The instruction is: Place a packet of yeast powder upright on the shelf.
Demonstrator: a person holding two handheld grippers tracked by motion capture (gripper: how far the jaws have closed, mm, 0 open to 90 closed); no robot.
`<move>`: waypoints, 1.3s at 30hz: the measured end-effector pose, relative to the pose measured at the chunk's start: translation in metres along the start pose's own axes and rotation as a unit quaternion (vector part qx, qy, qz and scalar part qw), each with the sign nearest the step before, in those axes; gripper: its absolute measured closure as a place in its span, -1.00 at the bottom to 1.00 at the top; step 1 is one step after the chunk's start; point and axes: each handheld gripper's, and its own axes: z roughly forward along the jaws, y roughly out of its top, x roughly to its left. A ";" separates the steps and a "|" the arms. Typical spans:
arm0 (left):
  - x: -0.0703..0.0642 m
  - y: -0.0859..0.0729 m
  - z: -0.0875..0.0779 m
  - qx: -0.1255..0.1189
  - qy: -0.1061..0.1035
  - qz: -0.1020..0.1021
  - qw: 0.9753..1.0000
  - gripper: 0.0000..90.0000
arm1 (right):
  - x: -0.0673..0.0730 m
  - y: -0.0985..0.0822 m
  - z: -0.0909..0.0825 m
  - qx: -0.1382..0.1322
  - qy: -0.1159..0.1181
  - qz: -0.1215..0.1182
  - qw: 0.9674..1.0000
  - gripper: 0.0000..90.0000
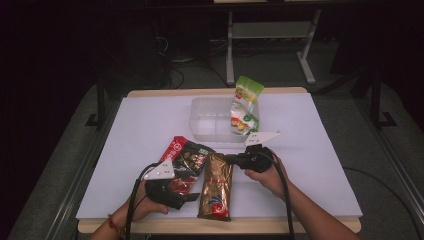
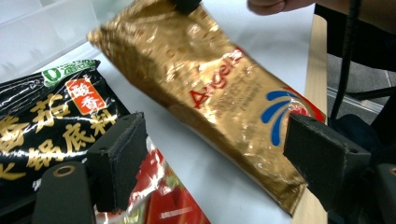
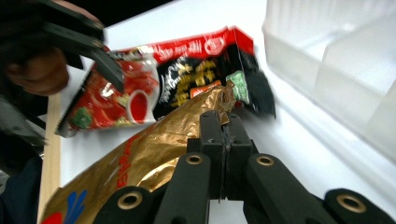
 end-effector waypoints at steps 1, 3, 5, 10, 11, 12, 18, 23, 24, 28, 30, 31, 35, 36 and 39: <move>0.001 0.001 0.002 0.002 -0.003 -0.004 1.000 -0.54 | 0.002 0.001 -0.003 -0.004 0.000 -0.005 1.000 0.98; 0.004 0.004 0.006 0.002 -0.010 -0.006 1.000 -0.55 | 0.005 0.004 -0.007 -0.015 0.001 -0.019 1.000 0.98; 0.005 0.008 0.011 0.004 -0.018 -0.008 1.000 -0.58 | 0.009 0.007 -0.011 -0.026 0.002 -0.032 0.999 0.98; 0.009 0.019 0.027 0.004 -0.026 -0.012 1.000 -0.60 | 0.021 0.017 -0.016 -0.045 0.009 -0.067 0.997 0.98; 0.011 0.021 0.030 0.001 -0.027 -0.016 1.000 -0.61 | 0.023 0.018 -0.016 -0.050 0.012 -0.071 0.996 0.98; 0.012 0.023 0.032 -0.002 -0.034 -0.022 0.999 -0.61 | 0.025 0.019 -0.017 -0.053 0.014 -0.075 0.996 0.98; 0.012 0.034 0.039 -0.012 -0.047 -0.022 0.999 -0.58 | 0.032 0.022 -0.019 -0.062 0.017 -0.095 0.993 0.98; 0.010 0.037 0.039 -0.020 -0.057 -0.015 0.998 -0.15 | 0.033 0.022 -0.020 -0.066 0.016 -0.095 0.993 0.97; 0.010 0.037 0.039 -0.020 -0.054 -0.015 0.998 -0.07 | 0.033 0.023 -0.020 -0.064 0.013 -0.098 0.993 0.96; 0.009 0.038 0.037 -0.030 -0.059 -0.016 0.998 0.28 | 0.035 0.027 -0.021 -0.067 0.007 -0.099 0.993 0.92; 0.008 0.037 0.037 -0.032 -0.055 -0.018 0.998 0.40 | 0.035 0.029 -0.023 -0.073 0.007 -0.095 0.993 0.74; 0.009 0.037 0.037 -0.033 -0.055 -0.020 0.998 0.42 | 0.035 0.031 -0.024 -0.074 0.003 -0.090 0.993 0.62; 0.009 0.037 0.037 -0.039 -0.049 -0.024 0.998 0.47 | 0.037 0.036 -0.033 -0.066 -0.007 -0.107 0.992 0.32; 0.008 0.037 0.036 -0.041 -0.047 -0.024 0.998 0.47 | 0.037 0.036 -0.037 -0.066 -0.014 -0.106 0.992 0.17; 0.007 0.036 0.035 -0.053 -0.045 -0.030 0.997 0.48 | 0.033 0.032 -0.054 -0.066 -0.030 -0.086 0.994 -0.07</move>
